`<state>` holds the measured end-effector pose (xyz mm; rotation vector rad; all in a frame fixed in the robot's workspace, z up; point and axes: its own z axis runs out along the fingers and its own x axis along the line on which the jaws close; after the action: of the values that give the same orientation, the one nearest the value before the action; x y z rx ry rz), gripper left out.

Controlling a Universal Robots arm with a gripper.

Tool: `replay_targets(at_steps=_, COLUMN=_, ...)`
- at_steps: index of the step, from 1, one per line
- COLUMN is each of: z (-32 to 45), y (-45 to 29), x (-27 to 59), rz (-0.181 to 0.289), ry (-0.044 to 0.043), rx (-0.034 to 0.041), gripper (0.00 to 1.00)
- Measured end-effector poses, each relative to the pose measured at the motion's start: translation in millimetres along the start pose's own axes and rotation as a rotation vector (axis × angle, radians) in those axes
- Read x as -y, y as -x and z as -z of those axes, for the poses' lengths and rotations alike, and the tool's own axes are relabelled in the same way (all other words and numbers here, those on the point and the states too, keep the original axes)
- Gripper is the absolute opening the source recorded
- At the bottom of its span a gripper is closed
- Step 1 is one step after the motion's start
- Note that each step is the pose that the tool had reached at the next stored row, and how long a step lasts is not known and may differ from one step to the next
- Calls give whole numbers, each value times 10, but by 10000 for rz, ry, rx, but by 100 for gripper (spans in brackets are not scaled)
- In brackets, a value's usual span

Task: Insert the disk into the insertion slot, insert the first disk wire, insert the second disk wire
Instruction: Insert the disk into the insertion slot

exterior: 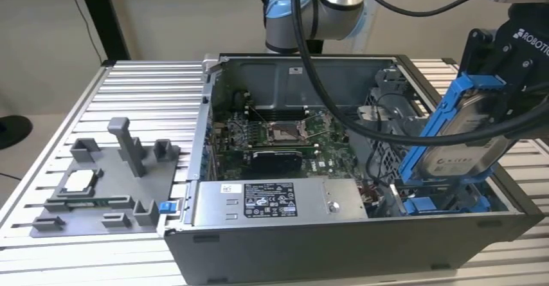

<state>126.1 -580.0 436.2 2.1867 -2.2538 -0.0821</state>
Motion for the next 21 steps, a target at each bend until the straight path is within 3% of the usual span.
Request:
replay_targets(at_steps=9, z=-64, y=-2, x=4, rz=2, ry=1, rx=80, gripper=0)
replay_targets(at_steps=21, z=-162, y=-12, x=39, rz=28, ry=-12, rx=78, gripper=0)
